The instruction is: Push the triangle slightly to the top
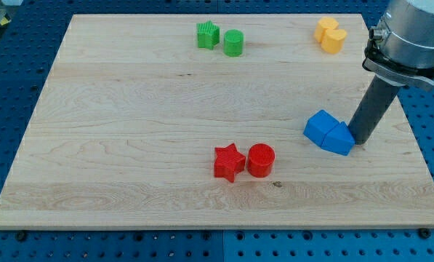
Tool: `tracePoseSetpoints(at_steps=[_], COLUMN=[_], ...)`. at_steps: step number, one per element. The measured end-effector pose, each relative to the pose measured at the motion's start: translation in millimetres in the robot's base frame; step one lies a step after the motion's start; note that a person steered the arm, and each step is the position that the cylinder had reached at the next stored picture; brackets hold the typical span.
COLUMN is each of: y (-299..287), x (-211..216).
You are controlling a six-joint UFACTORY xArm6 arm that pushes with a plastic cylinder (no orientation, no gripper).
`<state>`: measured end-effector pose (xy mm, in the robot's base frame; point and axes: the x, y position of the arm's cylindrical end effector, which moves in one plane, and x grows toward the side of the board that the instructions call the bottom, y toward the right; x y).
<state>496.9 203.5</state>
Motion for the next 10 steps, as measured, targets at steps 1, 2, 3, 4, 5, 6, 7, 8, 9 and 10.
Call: tracePoseSetpoints(at_steps=[1,2,3,4,5,6,7,8,9,10], y=[4.6,14.0,12.4,5.8,3.8,-7.0,-16.5,-17.0,-17.0,-18.8], x=[7.1,35.4,44.9,44.9,45.3,45.3,41.0,29.9,17.8,9.1])
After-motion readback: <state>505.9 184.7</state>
